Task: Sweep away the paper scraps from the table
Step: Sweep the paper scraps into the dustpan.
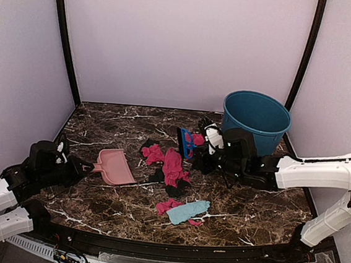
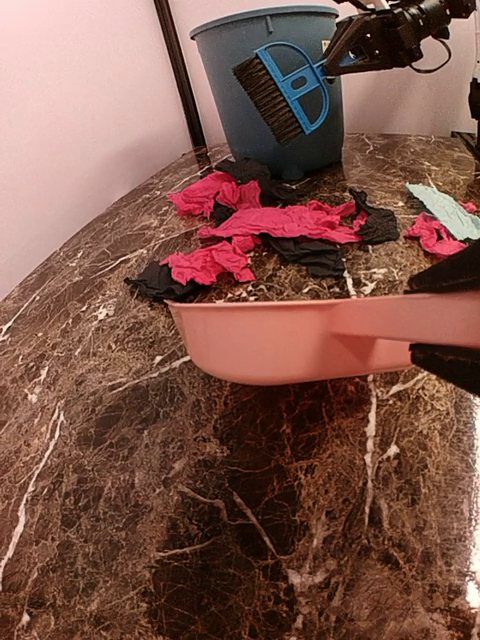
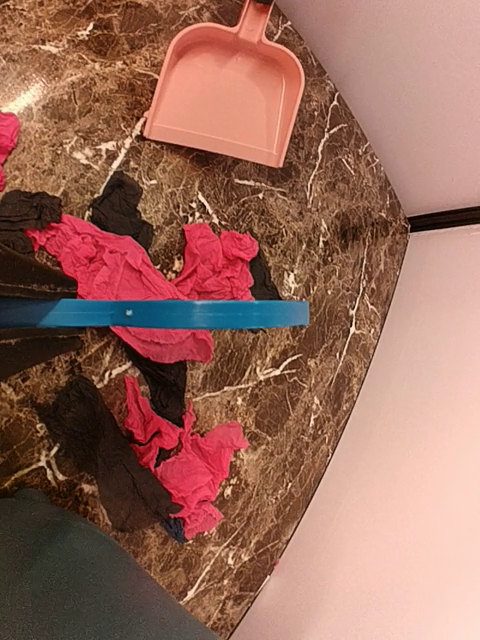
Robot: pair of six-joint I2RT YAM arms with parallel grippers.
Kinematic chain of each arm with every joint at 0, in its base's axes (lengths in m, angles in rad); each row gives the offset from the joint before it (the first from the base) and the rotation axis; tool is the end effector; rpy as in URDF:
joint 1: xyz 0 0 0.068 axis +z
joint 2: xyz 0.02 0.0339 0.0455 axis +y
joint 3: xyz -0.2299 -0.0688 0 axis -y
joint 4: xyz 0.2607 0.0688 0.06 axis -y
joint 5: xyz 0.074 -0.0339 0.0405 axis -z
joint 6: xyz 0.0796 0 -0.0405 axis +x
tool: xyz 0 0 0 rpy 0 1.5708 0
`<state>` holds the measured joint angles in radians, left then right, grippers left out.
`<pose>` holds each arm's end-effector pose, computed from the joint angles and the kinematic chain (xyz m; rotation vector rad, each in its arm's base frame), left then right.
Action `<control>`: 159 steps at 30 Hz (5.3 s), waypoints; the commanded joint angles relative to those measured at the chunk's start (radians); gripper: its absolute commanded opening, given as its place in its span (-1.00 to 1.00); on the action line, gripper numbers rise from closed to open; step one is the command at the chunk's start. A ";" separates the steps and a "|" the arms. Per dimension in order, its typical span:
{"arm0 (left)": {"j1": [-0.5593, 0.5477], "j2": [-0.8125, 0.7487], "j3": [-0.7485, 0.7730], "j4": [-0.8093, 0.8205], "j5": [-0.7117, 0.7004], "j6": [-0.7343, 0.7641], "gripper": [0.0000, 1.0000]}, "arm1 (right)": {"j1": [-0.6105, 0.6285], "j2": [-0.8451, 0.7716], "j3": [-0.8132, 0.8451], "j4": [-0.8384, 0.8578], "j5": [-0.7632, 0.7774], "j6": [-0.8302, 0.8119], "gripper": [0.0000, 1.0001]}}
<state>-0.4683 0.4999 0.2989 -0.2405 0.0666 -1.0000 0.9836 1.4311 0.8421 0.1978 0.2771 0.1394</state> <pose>0.1978 -0.1060 0.1649 -0.5230 2.0940 -0.9691 0.2272 0.3020 0.1888 -0.6384 1.8697 0.4688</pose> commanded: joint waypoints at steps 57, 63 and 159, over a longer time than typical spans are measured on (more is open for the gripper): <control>0.010 0.379 0.124 0.064 -0.053 0.099 -1.00 | -0.145 0.836 0.890 -0.279 -0.308 -0.365 -1.00; 0.016 0.380 0.117 0.055 -0.053 0.102 -1.00 | -0.121 0.812 0.841 -0.271 -0.392 -0.436 -1.00; 0.019 0.387 -0.038 0.203 0.257 0.152 -1.00 | -0.050 0.200 0.217 -0.085 -0.140 0.082 -1.00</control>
<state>-0.4496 0.8829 0.2756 0.0685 0.2966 -0.9005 0.9165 1.7149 1.1553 0.1745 0.0212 0.1055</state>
